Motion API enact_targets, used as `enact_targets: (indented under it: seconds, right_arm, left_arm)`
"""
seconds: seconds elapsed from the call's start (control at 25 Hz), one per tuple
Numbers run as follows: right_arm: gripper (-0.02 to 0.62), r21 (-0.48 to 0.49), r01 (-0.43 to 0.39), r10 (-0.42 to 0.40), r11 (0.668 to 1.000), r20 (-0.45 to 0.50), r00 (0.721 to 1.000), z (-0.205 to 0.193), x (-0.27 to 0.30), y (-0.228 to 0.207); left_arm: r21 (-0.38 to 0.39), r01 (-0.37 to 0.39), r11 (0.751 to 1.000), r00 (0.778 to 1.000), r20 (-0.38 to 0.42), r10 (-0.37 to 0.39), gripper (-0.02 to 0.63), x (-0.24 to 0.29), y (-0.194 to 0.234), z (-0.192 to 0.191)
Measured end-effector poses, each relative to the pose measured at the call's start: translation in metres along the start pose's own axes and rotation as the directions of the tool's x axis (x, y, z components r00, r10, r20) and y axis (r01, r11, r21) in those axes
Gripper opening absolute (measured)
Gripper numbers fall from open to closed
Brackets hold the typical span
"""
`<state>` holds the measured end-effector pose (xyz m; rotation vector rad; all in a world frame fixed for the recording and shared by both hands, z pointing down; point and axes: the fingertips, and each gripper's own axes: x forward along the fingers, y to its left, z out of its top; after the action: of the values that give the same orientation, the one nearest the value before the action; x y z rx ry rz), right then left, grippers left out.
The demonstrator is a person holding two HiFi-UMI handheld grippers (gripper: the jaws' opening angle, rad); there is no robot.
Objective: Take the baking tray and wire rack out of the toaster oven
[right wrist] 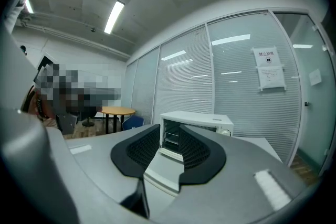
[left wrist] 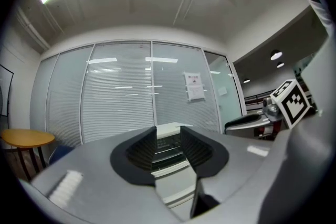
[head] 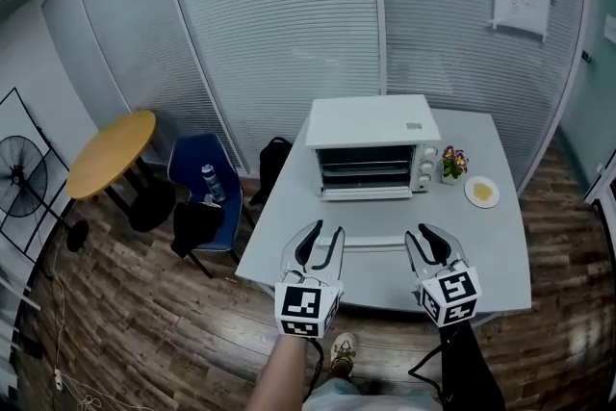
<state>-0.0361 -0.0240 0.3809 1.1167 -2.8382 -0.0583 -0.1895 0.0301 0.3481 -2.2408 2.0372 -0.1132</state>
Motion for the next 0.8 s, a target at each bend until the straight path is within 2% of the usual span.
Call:
enact_targets:
  seconds: [0.4, 0.8]
  right_arm:
    - [0.092, 0.015, 0.058, -0.057, 0.998, -0.04, 0.998, -0.001, 0.094, -0.032]
    - [0.092, 0.002, 0.111, -0.111, 0.994, -0.094, 0.989, -0.015, 0.164, -0.044]
  left_arm:
    - [-0.006, 0.111, 0.994, 0.993, -0.026, -0.112, 0.153, 0.099, 0.04, -0.017]
    - [-0.045, 0.197, 0.979, 0.979, -0.041, -0.199, 0.153, 0.167, 0.076, -0.047]
